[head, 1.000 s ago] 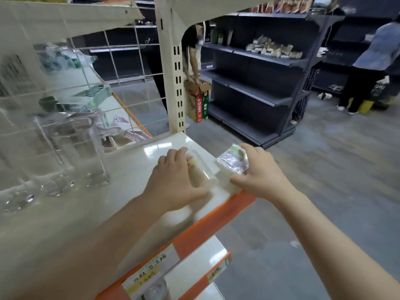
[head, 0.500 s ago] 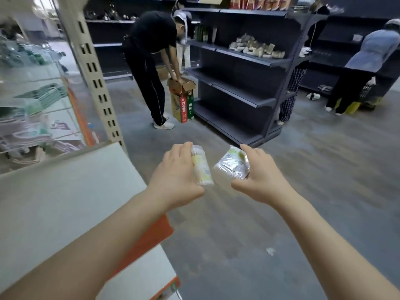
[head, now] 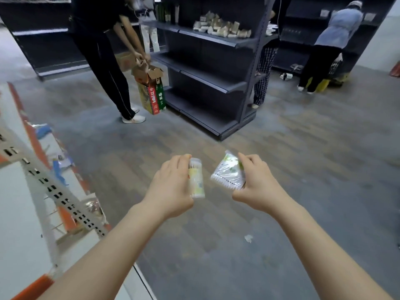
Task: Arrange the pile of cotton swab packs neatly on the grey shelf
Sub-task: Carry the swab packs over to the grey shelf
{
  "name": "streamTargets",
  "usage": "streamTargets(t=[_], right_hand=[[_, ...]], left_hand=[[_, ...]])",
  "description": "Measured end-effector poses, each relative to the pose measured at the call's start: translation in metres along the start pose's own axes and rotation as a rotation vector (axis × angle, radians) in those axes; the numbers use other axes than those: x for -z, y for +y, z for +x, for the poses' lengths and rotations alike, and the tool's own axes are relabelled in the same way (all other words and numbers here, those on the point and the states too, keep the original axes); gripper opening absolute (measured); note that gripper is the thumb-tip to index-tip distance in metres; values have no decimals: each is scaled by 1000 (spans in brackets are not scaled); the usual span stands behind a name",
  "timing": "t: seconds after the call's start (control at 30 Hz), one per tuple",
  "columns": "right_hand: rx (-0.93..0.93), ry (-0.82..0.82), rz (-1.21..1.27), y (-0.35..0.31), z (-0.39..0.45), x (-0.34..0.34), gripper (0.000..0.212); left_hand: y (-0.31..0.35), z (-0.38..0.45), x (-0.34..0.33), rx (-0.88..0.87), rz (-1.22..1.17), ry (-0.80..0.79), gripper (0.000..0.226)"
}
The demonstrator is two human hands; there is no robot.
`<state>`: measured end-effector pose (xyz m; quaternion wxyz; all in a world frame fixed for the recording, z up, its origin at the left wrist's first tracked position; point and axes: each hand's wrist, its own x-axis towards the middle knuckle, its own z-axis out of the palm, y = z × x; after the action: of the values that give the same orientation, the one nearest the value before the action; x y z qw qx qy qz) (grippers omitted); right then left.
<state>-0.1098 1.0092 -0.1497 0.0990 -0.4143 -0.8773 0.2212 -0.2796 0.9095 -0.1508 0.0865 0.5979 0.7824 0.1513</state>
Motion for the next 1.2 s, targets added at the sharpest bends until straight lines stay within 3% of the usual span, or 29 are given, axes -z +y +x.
streamTargets(t=[0.4,0.6,1.2], right_hand=[[-129,-12,-21,74,84,1,65],[-144,-24,-12,94,153,7,75],[-49,4,-29,139,333,33,83]], left_hand=[[5,119,-52,-112,-14,-75,86],[-8,197,-51,-161,5,-72,84],[-41,368,-45,-74,-31,-24,87]])
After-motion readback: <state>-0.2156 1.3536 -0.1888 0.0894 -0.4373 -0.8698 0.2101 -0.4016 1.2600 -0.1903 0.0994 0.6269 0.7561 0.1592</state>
